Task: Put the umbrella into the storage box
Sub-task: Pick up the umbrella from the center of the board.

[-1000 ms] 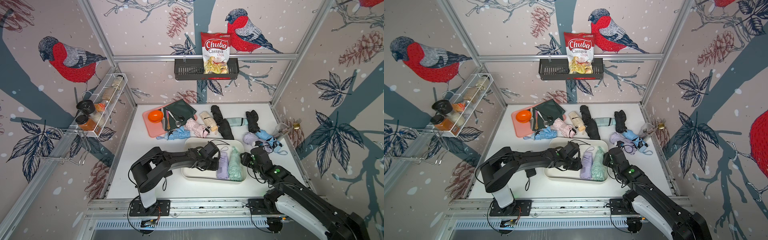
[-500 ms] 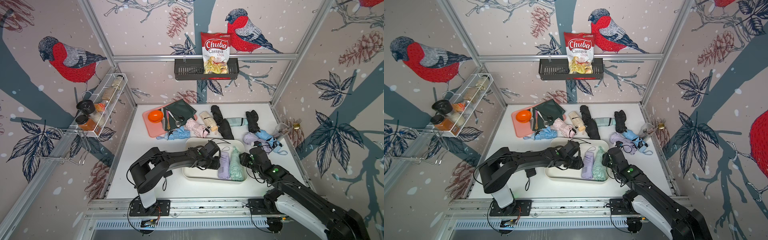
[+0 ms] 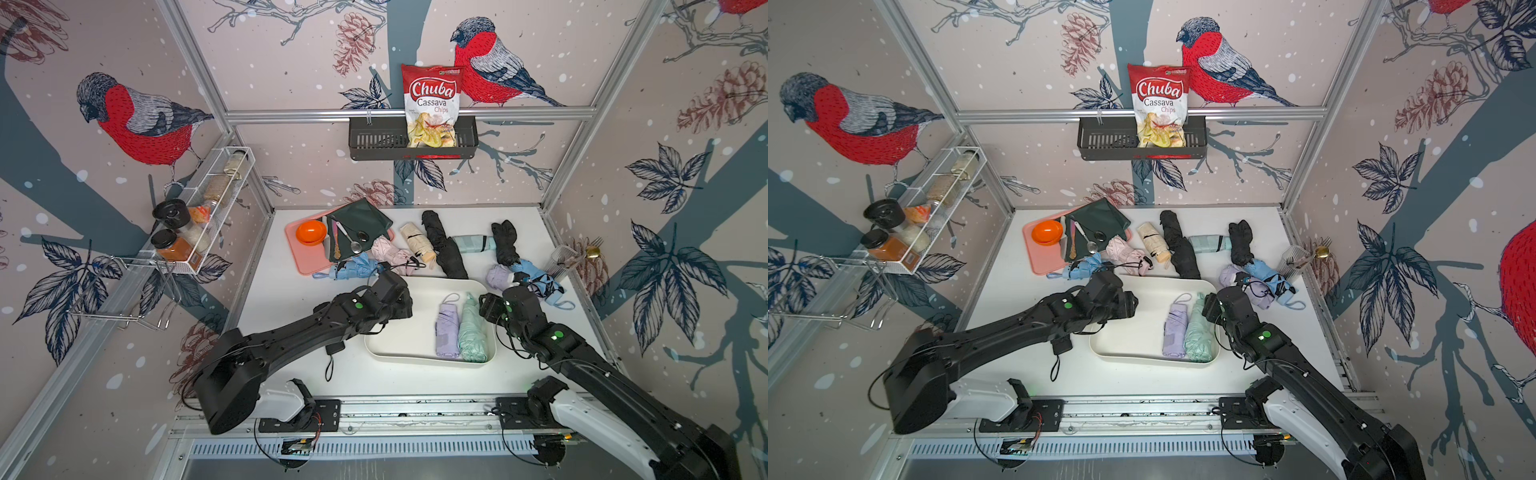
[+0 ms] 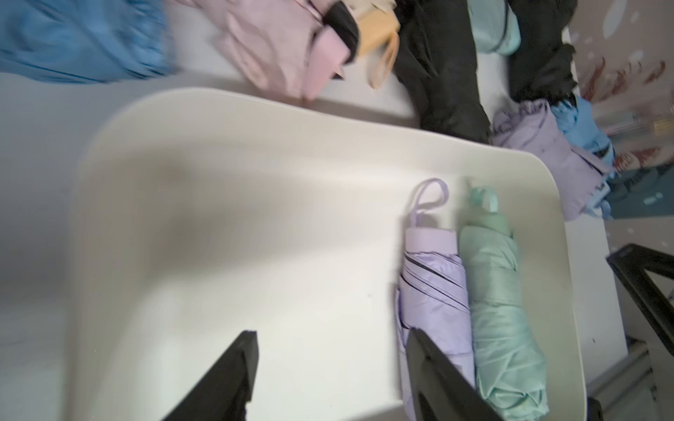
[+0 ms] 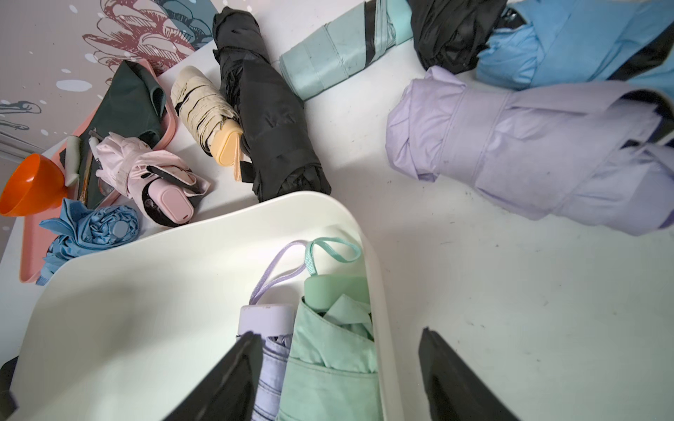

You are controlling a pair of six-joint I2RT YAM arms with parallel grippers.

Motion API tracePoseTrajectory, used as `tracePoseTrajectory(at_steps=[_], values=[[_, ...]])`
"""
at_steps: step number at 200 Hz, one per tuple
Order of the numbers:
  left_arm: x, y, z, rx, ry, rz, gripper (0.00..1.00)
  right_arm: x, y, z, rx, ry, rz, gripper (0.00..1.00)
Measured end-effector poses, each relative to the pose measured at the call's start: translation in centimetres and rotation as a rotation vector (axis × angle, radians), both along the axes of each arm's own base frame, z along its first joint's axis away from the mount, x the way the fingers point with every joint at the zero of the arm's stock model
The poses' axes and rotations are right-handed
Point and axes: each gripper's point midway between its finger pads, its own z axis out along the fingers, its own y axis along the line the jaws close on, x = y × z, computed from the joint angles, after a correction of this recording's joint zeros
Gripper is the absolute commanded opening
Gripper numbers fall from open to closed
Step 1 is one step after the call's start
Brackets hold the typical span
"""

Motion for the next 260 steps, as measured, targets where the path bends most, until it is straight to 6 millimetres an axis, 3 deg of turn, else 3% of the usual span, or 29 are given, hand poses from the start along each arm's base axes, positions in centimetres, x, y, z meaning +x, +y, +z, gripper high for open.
tracePoseTrajectory(at_steps=[11,40,55,73,96,134,170,215,260], values=[[0.2,2.4,0.5,0.016,-0.022,0.080,0.99,0.1,-0.3,0.3,-0.016,-0.013,-0.003,0.82],[0.6,9.4,0.9,0.064,-0.052,0.293,0.99,0.3,-0.9,1.1,-0.023,-0.043,-0.029,0.90],[0.5,12.9,-0.1,0.087,-0.031,0.386,0.99,0.5,-1.4,1.8,-0.029,-0.063,-0.044,1.00],[0.1,16.4,-1.6,0.105,0.004,0.481,0.99,0.8,-1.9,2.2,-0.036,-0.078,-0.060,1.00],[-0.3,19.0,-3.2,0.102,0.055,0.548,0.99,1.1,-2.5,2.6,-0.048,-0.085,-0.076,1.00],[-0.8,20.8,-5.1,0.116,0.125,0.564,0.99,1.4,-3.2,2.6,-0.047,-0.083,-0.100,1.00],[-1.4,21.0,-6.8,0.124,0.185,0.541,0.97,1.5,-3.4,2.6,-0.039,-0.081,-0.107,1.00],[-2.3,20.7,-8.7,0.120,0.248,0.513,0.80,1.7,-3.4,2.3,-0.039,-0.067,-0.107,1.00],[-2.7,20.7,-9.9,0.090,0.274,0.517,0.74,1.8,-3.2,2.2,-0.032,-0.061,-0.100,1.00]])
